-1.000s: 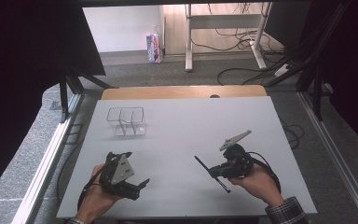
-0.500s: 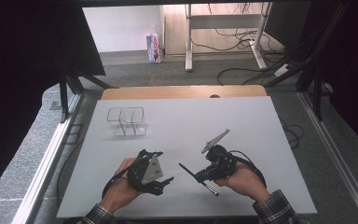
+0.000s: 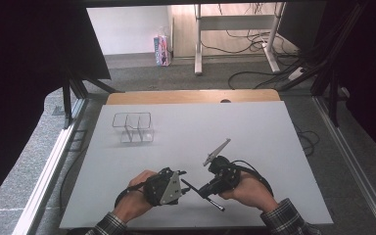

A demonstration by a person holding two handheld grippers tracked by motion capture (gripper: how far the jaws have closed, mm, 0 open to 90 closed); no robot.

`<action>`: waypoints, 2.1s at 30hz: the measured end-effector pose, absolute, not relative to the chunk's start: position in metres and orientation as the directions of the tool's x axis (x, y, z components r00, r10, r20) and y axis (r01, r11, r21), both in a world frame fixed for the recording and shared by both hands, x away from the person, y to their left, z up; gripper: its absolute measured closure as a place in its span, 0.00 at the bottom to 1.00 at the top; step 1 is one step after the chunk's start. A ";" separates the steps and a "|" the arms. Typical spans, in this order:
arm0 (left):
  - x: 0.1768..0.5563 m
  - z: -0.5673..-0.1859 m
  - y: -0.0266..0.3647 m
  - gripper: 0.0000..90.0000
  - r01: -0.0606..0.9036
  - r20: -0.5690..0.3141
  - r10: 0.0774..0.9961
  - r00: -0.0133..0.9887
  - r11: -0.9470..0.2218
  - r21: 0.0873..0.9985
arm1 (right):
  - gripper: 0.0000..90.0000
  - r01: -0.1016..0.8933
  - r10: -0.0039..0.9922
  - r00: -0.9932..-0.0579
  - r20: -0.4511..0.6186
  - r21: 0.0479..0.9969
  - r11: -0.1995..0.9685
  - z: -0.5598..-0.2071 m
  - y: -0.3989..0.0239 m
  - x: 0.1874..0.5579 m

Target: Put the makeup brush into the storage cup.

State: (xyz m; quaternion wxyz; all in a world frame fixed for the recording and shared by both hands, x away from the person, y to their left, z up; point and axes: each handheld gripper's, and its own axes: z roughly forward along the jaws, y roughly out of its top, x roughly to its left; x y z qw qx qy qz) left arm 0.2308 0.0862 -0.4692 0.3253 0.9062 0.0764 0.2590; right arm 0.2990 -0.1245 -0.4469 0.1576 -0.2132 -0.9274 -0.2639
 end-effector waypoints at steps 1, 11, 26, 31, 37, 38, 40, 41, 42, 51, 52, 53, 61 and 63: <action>0.229 -0.470 0.084 0.58 -0.053 0.441 0.282 0.852 -0.792 0.608 | 0.93 0.477 0.310 -0.859 0.408 0.419 0.772 -0.447 -0.124 0.299; 0.223 -0.475 0.078 0.67 -0.128 0.517 0.177 0.838 -0.856 0.501 | 0.93 0.460 0.289 -0.861 0.418 0.400 0.792 -0.448 -0.120 0.299; 0.223 -0.477 0.083 0.94 -0.144 0.419 0.085 0.904 -0.862 0.486 | 0.68 0.483 0.328 -0.865 0.379 0.455 0.748 -0.444 -0.131 0.306; 0.227 -0.477 0.087 0.94 -0.088 0.374 0.126 0.919 -0.859 0.504 | 0.33 0.481 0.357 -0.875 0.325 0.509 0.714 -0.445 -0.134 0.308; 0.233 -0.478 0.092 0.93 0.020 0.295 0.221 0.929 -0.829 0.559 | 0.09 0.469 0.384 -0.883 0.271 0.564 0.680 -0.446 -0.140 0.310; 0.233 -0.478 0.092 0.93 0.020 0.295 0.221 0.929 -0.829 0.559 | 0.09 0.469 0.384 -0.883 0.271 0.564 0.680 -0.446 -0.140 0.310; 0.234 -0.479 0.095 0.93 0.045 0.280 0.242 0.929 -0.825 0.563 | 0.06 0.445 0.384 -0.893 0.234 0.581 0.681 -0.444 -0.142 0.309; 0.236 -0.478 0.097 0.93 0.054 0.274 0.247 0.929 -0.826 0.561 | 0.04 0.447 0.388 -0.891 0.234 0.592 0.670 -0.442 -0.145 0.308; 0.236 -0.478 0.099 0.93 0.070 0.263 0.263 0.928 -0.819 0.570 | 0.04 0.447 0.388 -0.891 0.234 0.592 0.670 -0.442 -0.145 0.308; 0.247 -0.478 0.120 0.93 0.234 0.113 0.391 0.913 -0.732 0.640 | 0.02 0.420 0.461 -0.877 0.139 0.687 0.593 -0.435 -0.164 0.308; 0.247 -0.478 0.120 0.93 0.234 0.113 0.391 0.913 -0.732 0.640 | 0.02 0.420 0.461 -0.877 0.139 0.687 0.593 -0.435 -0.164 0.308; 0.248 -0.477 0.122 0.93 0.244 0.102 0.400 0.911 -0.721 0.649 | 0.02 0.427 0.475 -0.869 0.139 0.694 0.579 -0.435 -0.167 0.308; 0.248 -0.478 0.136 0.93 0.333 -0.012 0.466 0.885 -0.614 0.716 | 0.00 0.437 0.522 -0.840 0.147 0.754 0.491 -0.434 -0.181 0.309; 0.247 -0.478 0.140 0.93 0.365 -0.051 0.487 0.872 -0.577 0.730 | 0.00 0.442 0.528 -0.835 0.158 0.762 0.472 -0.436 -0.183 0.309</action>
